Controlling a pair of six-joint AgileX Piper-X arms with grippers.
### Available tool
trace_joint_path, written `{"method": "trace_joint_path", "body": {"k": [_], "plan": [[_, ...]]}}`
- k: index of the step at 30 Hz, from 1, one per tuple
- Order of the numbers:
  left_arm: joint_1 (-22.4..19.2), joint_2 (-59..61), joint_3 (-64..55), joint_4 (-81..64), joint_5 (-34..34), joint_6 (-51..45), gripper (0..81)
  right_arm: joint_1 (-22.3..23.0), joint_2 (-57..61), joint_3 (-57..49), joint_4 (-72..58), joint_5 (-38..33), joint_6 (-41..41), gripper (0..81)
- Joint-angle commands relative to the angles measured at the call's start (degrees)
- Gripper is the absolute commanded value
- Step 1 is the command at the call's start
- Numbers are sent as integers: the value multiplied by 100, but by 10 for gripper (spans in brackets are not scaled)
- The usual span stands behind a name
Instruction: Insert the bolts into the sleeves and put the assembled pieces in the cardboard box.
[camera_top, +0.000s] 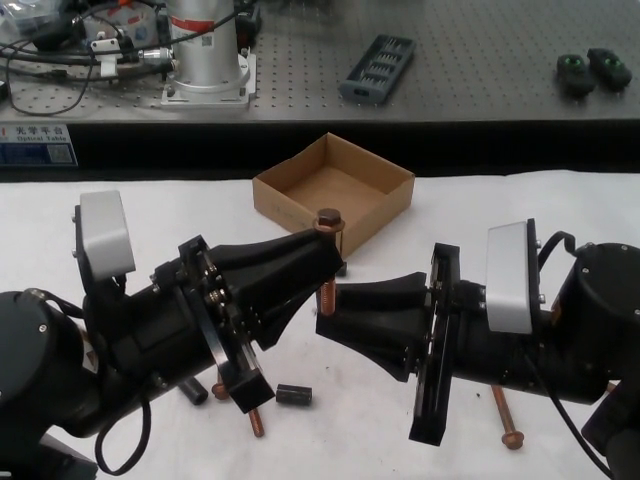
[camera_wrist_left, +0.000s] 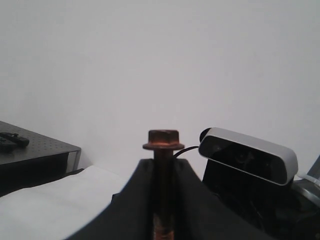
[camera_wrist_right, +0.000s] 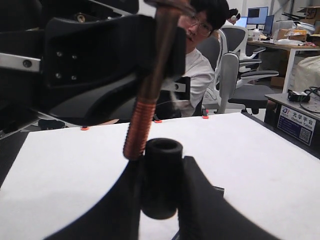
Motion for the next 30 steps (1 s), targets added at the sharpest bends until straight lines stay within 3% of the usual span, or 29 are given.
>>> {"method": "trace_joint_path", "body": {"k": [1, 21, 30], "plan": [[-24, -1, -39, -106, 32, 39, 6, -39, -23, -62, -100, -30, 16, 58], [-24, -498, -114, -106, 192, 54, 6, -35, -23, -15, -59, -165, 16, 58], [-24, -672, -114, -106, 146, 496, 6, -16, -23, 0, -82, -455, 16, 58]]}}
